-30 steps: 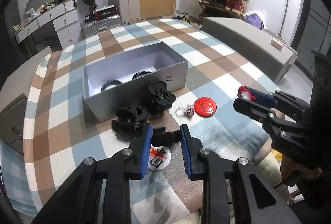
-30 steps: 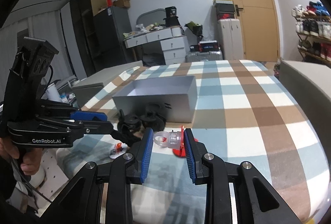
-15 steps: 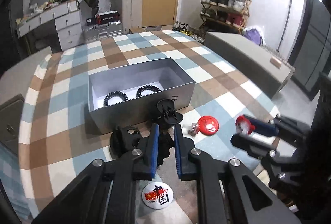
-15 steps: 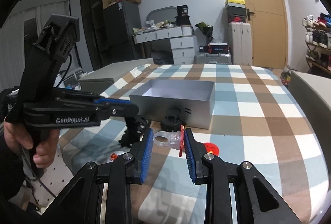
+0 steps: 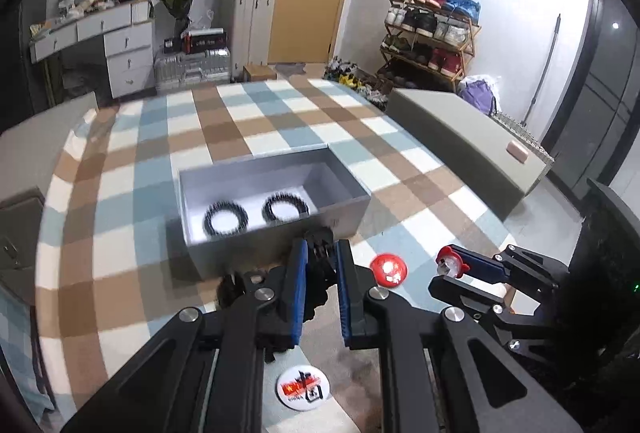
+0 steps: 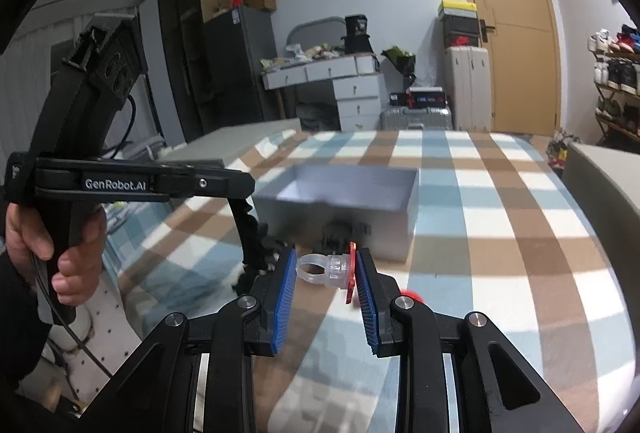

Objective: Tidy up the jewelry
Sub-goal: 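Carry the held ring and black hair clip over the grey box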

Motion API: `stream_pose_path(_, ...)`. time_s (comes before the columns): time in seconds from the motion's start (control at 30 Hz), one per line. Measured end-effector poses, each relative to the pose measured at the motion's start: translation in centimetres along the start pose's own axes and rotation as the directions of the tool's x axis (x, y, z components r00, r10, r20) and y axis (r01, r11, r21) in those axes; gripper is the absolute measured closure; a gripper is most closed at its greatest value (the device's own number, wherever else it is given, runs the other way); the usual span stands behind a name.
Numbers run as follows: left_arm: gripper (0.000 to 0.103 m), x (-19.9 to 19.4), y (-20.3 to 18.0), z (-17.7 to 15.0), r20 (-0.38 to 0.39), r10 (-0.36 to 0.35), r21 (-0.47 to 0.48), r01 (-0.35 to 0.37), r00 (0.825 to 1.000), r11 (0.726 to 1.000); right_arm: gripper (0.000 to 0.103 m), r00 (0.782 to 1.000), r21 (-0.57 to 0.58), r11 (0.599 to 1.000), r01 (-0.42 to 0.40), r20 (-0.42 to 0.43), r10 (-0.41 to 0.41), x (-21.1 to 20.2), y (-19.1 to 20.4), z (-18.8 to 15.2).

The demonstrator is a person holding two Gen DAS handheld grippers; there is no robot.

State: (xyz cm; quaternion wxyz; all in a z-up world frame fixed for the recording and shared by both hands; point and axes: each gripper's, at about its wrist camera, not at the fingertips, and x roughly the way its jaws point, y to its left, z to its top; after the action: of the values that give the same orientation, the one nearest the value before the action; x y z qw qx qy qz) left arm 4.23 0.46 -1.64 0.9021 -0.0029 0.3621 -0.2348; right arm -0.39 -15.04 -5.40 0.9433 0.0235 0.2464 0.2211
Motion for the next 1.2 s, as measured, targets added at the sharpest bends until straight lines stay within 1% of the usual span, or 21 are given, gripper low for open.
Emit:
stream_pose_path(0.13,0.094,-0.3,0.3,1.3,0.020,0.008,-0.006,-0.008,1.000,1.000,0.074,0.998,0.040,0.997,-0.058,0.019,0.058,0.4,-0.9,2.1)
stream_pose_path(0.2,0.094,-0.5,0.6,2.3,0.043,0.022,-0.014,-0.022,0.999,1.000,0.074,0.997,0.057,0.996,-0.075,0.025,0.073,0.9,-1.3,3.0)
stream_pose_path(0.27,0.094,-0.4,0.9,3.0,0.055,0.017,-0.019,-0.016,0.998,1.000,0.074,0.996,0.062,0.994,-0.092,0.027,0.091,1.6,-1.6,4.2)
stream_pose_path(0.5,0.094,1.1,2.4,4.8,0.068,0.022,-0.032,-0.020,0.997,0.999,0.074,0.986,0.080,0.982,-0.168,0.033,0.166,4.7,-2.7,7.2)
stream_pose_path(0.63,0.094,2.3,3.3,5.3,0.058,0.020,-0.046,-0.017,0.998,0.999,0.074,0.982,0.091,0.978,-0.188,0.017,0.188,7.1,-3.4,8.6)
stream_pose_path(0.73,0.094,2.9,3.8,5.7,0.053,0.015,-0.054,-0.012,0.999,0.998,0.074,0.983,0.110,0.978,-0.179,-0.006,0.181,9.0,-4.0,9.2)
stream_pose_path(0.87,0.094,4.0,4.2,6.2,0.040,-0.003,-0.065,0.005,0.999,0.998,0.074,0.981,0.123,0.975,-0.185,-0.043,0.191,11.1,-4.4,9.4)
stream_pose_path(1.0,0.094,5.0,4.5,6.5,0.025,-0.022,-0.064,0.023,0.999,0.998,0.074,0.975,0.139,0.970,-0.201,-0.062,0.211,12.1,-5.0,9.3)
stream_pose_path(1.1,0.094,5.8,5.1,6.8,0.009,-0.036,-0.075,0.036,0.999,0.997,0.074,0.974,0.143,0.970,-0.195,-0.089,0.209,13.1,-5.6,9.2)
stream_pose_path(1.17,0.094,6.3,5.7,6.9,-0.004,-0.059,-0.094,0.059,0.998,0.994,0.074,0.971,0.158,0.967,-0.200,-0.103,0.218,13.7,-6.0,9.1)
stream_pose_path(1.2,0.094,6.7,6.0,6.9,-0.012,-0.083,-0.111,0.081,0.996,0.990,0.074,0.969,0.163,0.965,-0.203,-0.106,0.222,13.9,-6.1,9.0)
